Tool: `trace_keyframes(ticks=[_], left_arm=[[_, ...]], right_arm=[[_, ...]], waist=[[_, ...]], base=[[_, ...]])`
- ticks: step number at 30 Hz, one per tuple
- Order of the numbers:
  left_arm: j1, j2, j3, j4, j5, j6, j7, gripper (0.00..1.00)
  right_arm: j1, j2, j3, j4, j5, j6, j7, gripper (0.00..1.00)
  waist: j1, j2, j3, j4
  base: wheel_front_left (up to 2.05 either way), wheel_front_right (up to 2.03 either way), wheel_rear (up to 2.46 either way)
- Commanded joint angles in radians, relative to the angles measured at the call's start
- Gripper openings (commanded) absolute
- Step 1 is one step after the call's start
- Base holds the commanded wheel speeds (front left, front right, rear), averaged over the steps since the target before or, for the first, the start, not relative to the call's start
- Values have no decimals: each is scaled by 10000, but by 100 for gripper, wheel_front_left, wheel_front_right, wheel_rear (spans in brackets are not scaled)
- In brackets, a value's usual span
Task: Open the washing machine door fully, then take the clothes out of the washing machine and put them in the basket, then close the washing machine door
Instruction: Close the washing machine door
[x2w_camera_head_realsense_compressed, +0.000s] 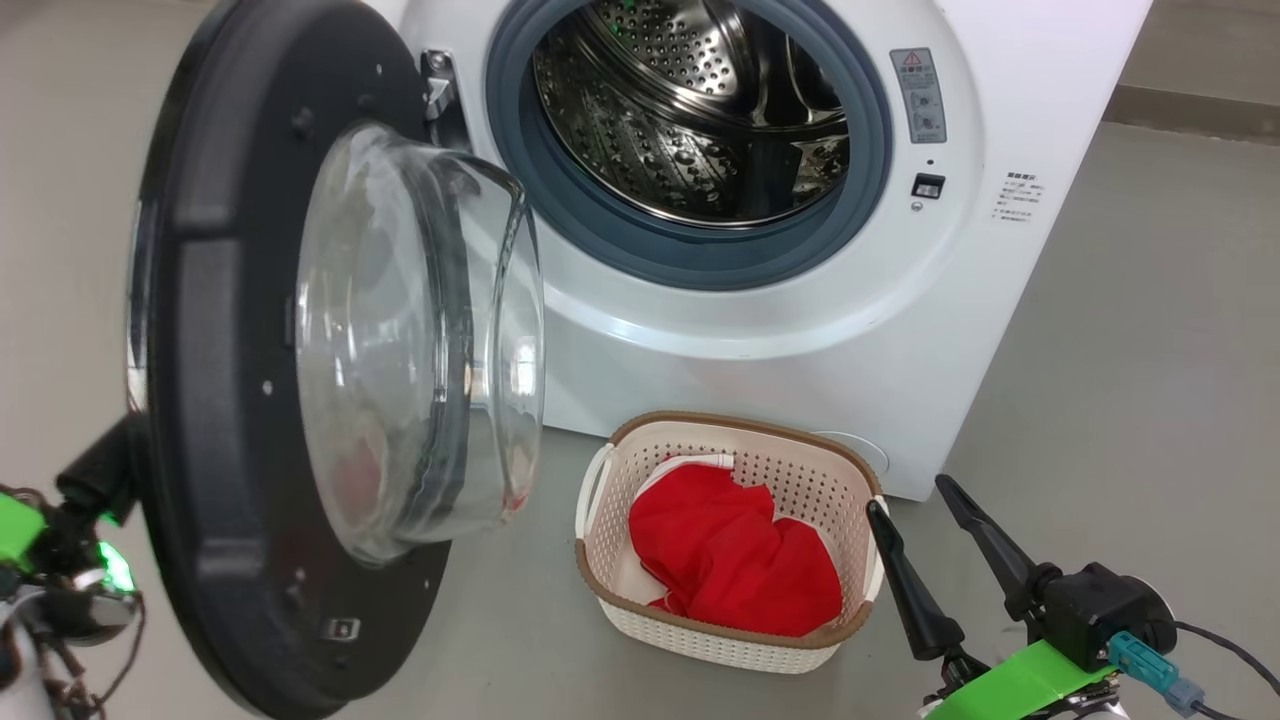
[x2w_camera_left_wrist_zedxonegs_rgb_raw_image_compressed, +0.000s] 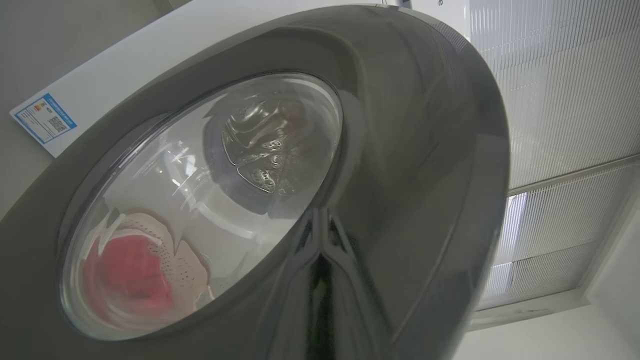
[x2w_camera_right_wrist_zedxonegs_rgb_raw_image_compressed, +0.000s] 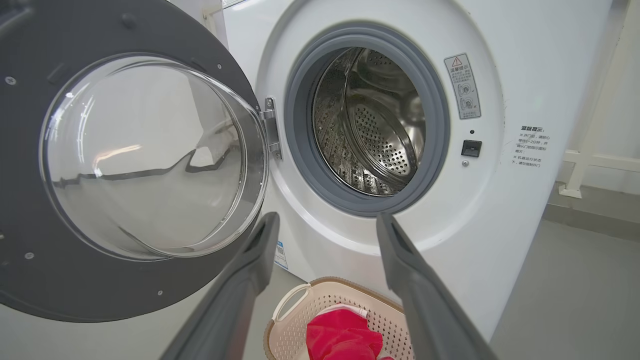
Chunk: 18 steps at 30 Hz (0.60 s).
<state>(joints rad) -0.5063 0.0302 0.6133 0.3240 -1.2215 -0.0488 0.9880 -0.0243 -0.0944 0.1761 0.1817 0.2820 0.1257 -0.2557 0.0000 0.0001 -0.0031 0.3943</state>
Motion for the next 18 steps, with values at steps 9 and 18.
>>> trace_keyframes(ticks=[9,18], left_arm=[[831,202,-1443,-1123,-1440,250,-663,0],[1669,201,-2616,-2012,-2304,581,-1341,0]], right_arm=[[-444,-8,122,-295,51,50,-61,100],[-426,-9,133,-284,38,50,-61,100]], waist=[[0,-1,63,-395],[0,-1,2,-932]], base=[[0,0,0],[0,0,0]])
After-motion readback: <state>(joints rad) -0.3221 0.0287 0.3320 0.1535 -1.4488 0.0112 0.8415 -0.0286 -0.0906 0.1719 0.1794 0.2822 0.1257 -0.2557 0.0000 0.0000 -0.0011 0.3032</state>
